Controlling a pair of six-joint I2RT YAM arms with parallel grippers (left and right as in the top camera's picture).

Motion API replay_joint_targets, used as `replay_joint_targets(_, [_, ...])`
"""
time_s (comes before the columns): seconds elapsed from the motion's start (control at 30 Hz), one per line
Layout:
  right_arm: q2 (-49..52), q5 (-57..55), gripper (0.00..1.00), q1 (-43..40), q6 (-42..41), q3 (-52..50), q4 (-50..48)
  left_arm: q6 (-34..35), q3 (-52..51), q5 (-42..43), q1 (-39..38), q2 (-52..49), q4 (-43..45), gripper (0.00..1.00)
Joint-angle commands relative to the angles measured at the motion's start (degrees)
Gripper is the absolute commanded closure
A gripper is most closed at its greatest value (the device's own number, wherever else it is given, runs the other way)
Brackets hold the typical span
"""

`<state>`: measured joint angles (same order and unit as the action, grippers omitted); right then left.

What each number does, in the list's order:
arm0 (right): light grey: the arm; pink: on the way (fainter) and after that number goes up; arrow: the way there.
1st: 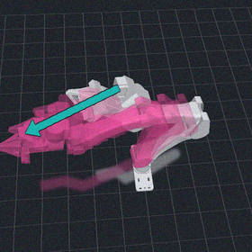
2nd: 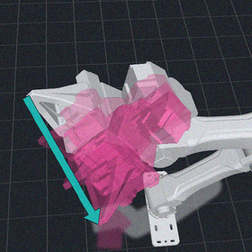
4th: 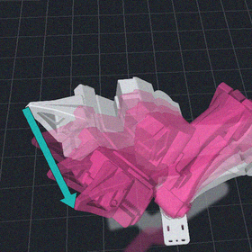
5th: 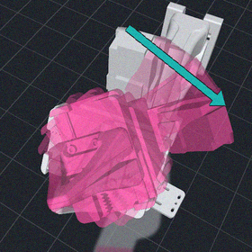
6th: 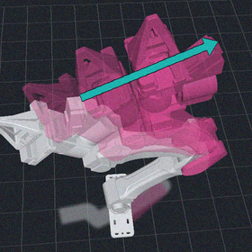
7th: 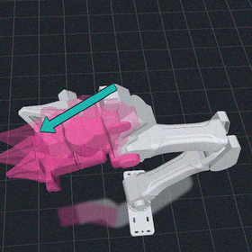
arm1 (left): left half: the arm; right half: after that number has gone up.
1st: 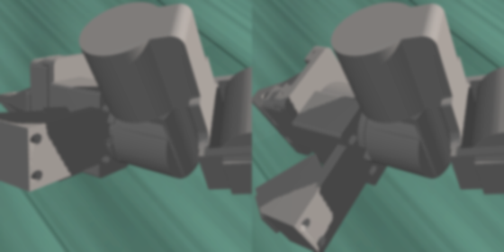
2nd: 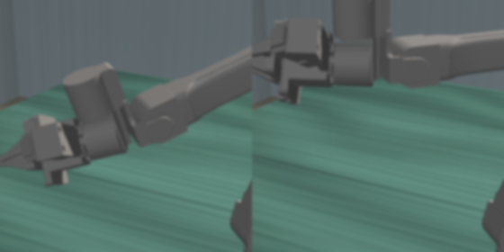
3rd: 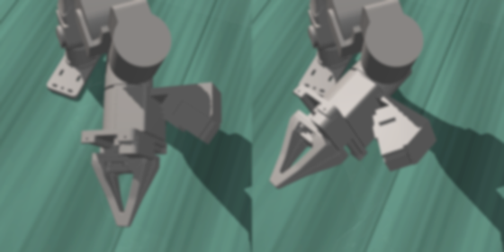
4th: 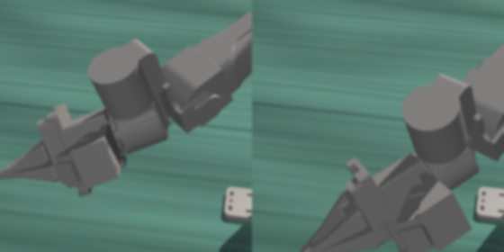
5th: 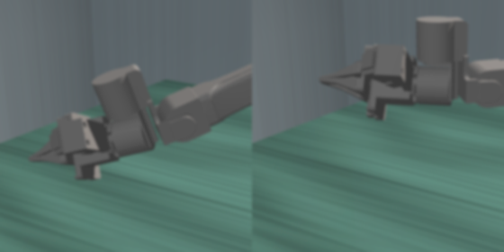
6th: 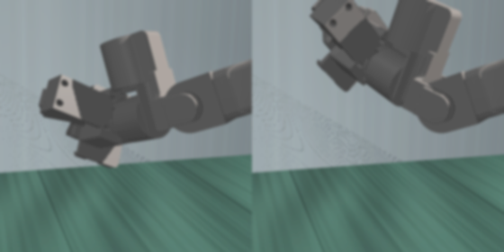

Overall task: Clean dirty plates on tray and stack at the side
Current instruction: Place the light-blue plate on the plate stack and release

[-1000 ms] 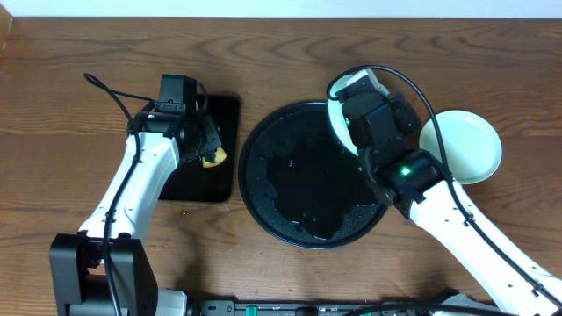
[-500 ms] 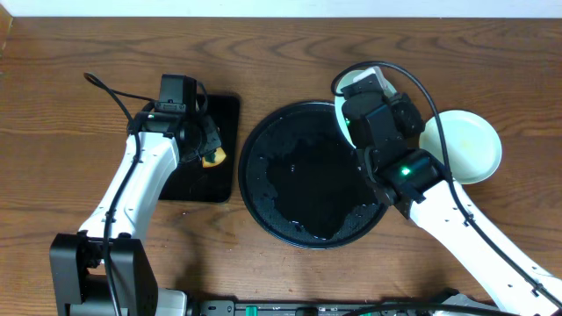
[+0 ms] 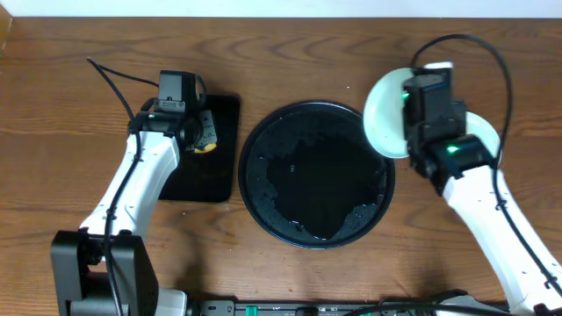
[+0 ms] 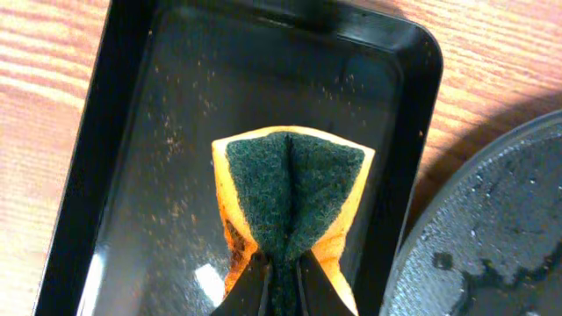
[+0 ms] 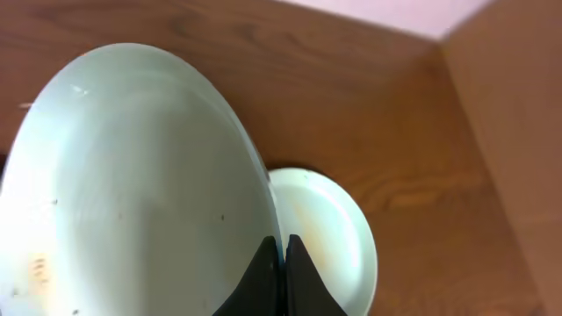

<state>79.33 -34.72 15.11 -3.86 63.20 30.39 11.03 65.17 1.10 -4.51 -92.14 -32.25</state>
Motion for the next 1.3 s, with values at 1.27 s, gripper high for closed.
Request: replay_joint_targets(1.27, [6.8, 19.8, 0.75, -29.4, -9.3, -0.2, 7.4, -6.7, -0.9, -0.3, 0.6, -13.4, 1.7, 0.61])
